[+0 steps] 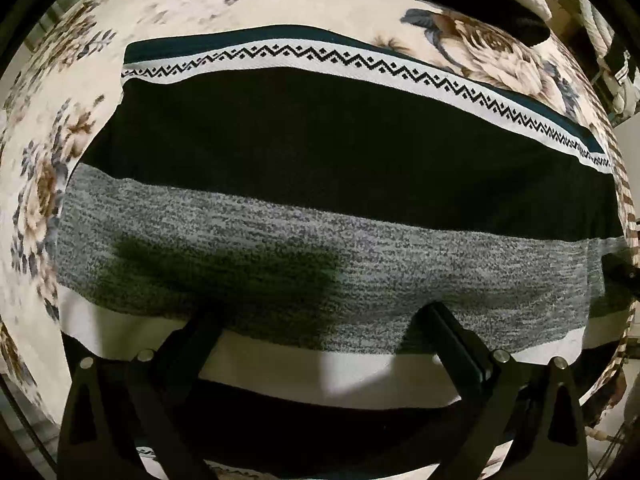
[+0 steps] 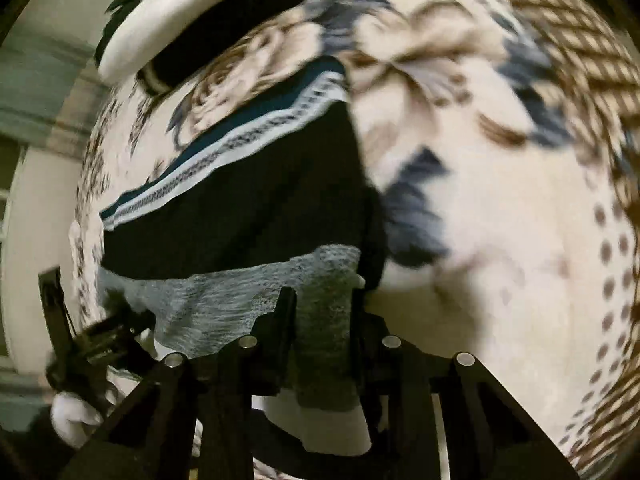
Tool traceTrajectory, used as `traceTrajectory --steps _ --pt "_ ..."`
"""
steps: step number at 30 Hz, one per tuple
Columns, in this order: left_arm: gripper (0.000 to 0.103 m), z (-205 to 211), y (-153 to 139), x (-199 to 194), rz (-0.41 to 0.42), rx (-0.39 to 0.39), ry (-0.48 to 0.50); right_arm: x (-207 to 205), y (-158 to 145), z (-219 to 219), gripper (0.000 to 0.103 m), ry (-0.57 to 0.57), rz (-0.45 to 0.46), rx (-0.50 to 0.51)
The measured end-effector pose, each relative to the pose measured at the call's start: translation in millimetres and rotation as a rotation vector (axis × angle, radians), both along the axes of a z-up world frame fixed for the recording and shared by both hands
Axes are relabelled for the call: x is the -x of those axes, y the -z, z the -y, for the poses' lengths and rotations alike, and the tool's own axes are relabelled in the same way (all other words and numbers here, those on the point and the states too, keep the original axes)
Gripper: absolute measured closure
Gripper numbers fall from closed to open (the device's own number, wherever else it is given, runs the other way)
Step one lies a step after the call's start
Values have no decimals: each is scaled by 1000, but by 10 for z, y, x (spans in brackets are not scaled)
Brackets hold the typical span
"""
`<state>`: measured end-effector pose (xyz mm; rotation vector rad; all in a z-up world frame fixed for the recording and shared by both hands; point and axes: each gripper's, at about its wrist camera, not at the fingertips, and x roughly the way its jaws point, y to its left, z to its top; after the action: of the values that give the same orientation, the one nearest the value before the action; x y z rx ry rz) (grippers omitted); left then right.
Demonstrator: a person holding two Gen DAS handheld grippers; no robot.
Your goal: Fold small clothes
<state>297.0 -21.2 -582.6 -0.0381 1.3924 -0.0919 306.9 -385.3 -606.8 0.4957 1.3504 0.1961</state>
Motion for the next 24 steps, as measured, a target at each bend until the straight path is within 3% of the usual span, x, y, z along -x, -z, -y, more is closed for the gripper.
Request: traceTrajectory --steps 3,5,8,10,12,14,15,16,18,20,22,24 --pt "0 -12 4 -21 4 1 4 27 -24 144 78 24 2 -175" --pt "0 -20 16 -36 6 1 -2 24 22 230 75 48 -19 -160" --pt "0 -16 17 -31 9 0 -6 54 134 293 61 26 -47 -117" --pt "0 -25 23 -21 11 0 -5 16 190 157 61 1 -69 -84" --pt "0 -26 16 -20 10 5 -4 24 274 146 70 29 -96 -128" --pt "0 -40 5 -9 9 16 -4 -83 357 156 75 107 -112 -333" --pt "0 -68 2 -7 8 23 -1 -28 387 290 75 168 -107 -512" --pt "0 -81 -1 -7 8 34 1 31 421 415 76 224 -98 -614" --pt "0 -110 -3 -8 11 47 5 205 602 707 76 369 -116 -710" --pt "0 -112 -3 -2 11 40 16 355 806 922 75 444 -171 -572" --pt "0 -131 -26 14 11 33 25 400 827 950 66 452 -155 -588" --pt "0 -143 -90 49 19 46 14 446 612 971 41 441 -118 -510"
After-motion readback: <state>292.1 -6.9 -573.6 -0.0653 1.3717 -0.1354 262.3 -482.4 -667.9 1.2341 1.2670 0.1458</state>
